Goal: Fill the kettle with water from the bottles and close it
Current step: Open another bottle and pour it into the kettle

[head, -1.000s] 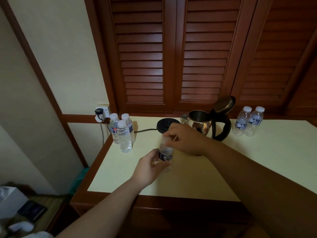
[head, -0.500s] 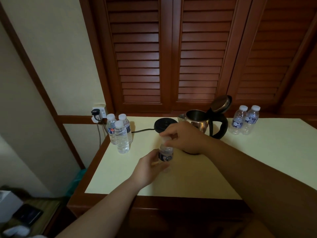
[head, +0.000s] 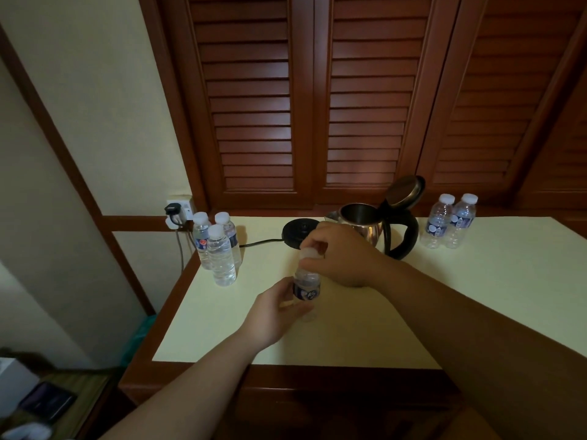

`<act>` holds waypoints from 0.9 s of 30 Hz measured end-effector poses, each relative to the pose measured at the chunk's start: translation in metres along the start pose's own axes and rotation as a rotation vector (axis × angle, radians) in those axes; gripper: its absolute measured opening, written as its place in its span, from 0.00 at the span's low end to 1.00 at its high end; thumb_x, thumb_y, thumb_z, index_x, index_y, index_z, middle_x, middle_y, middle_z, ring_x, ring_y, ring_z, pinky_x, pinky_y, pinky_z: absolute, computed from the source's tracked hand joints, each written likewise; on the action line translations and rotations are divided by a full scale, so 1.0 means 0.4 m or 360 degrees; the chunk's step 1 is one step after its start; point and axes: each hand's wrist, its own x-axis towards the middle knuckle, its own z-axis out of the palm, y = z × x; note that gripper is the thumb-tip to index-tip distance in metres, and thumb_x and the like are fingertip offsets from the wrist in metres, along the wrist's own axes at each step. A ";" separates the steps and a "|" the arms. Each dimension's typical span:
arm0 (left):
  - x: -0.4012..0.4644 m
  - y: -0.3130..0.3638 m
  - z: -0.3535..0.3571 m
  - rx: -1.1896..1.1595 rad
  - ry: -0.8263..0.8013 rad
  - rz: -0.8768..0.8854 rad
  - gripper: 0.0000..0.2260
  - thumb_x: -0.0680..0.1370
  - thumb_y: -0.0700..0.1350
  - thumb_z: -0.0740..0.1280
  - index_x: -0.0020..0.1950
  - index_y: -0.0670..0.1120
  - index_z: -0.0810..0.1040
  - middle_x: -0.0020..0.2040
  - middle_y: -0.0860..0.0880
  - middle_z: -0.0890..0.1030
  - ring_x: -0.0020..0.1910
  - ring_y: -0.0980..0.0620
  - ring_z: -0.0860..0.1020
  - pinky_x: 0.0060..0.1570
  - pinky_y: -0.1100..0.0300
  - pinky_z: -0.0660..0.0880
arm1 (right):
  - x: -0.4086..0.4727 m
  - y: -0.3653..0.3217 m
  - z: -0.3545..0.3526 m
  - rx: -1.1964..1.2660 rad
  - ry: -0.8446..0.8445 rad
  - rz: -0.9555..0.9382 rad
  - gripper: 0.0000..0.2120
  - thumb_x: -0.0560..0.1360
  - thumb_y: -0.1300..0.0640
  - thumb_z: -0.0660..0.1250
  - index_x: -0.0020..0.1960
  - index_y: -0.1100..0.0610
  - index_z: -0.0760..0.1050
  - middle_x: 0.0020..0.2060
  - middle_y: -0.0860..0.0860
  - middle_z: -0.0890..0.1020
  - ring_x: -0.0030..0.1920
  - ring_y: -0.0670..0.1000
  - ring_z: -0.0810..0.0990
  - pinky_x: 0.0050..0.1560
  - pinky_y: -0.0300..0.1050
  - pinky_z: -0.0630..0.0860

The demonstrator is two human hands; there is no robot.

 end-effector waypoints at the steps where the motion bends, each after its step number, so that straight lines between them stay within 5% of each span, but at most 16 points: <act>1: 0.000 -0.002 0.001 0.0010 0.0000 0.0002 0.14 0.75 0.48 0.77 0.56 0.62 0.79 0.52 0.62 0.85 0.54 0.63 0.82 0.54 0.69 0.75 | -0.001 0.009 -0.009 0.0031 0.0014 0.0007 0.15 0.76 0.48 0.74 0.60 0.51 0.81 0.51 0.46 0.79 0.48 0.43 0.77 0.46 0.36 0.72; 5: 0.000 0.005 0.002 0.0007 0.0038 -0.0024 0.16 0.74 0.48 0.78 0.55 0.62 0.79 0.50 0.66 0.83 0.54 0.65 0.81 0.56 0.64 0.78 | -0.030 0.074 -0.029 0.0097 0.0069 0.0170 0.20 0.76 0.49 0.74 0.67 0.50 0.79 0.53 0.43 0.80 0.51 0.40 0.78 0.47 0.34 0.72; 8: -0.002 0.020 0.006 -0.0068 0.0086 -0.0016 0.25 0.71 0.47 0.81 0.63 0.62 0.75 0.51 0.65 0.84 0.53 0.66 0.82 0.51 0.71 0.77 | -0.068 0.124 -0.023 0.0166 0.0076 0.0286 0.20 0.76 0.50 0.75 0.66 0.53 0.80 0.54 0.44 0.79 0.53 0.43 0.79 0.49 0.32 0.73; 11: 0.000 0.033 0.020 -0.0007 0.0125 0.0026 0.22 0.71 0.49 0.81 0.59 0.62 0.75 0.51 0.63 0.84 0.50 0.68 0.82 0.47 0.73 0.76 | -0.099 0.171 0.001 0.0098 0.0086 0.0378 0.18 0.76 0.49 0.75 0.65 0.51 0.80 0.54 0.44 0.80 0.54 0.44 0.79 0.47 0.32 0.71; 18: 0.043 0.053 0.003 -0.0134 0.0211 0.0052 0.18 0.71 0.52 0.80 0.58 0.57 0.79 0.50 0.55 0.86 0.49 0.58 0.84 0.51 0.51 0.83 | -0.181 0.258 0.132 -0.0020 0.0061 0.0629 0.17 0.76 0.44 0.73 0.62 0.47 0.79 0.53 0.41 0.77 0.53 0.41 0.77 0.48 0.34 0.70; 27: 0.185 0.182 -0.053 -0.0145 0.0191 0.0237 0.18 0.74 0.48 0.79 0.61 0.53 0.80 0.50 0.60 0.85 0.48 0.63 0.82 0.45 0.72 0.75 | -0.248 0.351 0.110 -0.0567 0.0100 0.0833 0.38 0.70 0.22 0.58 0.72 0.43 0.72 0.71 0.46 0.72 0.73 0.52 0.63 0.71 0.54 0.62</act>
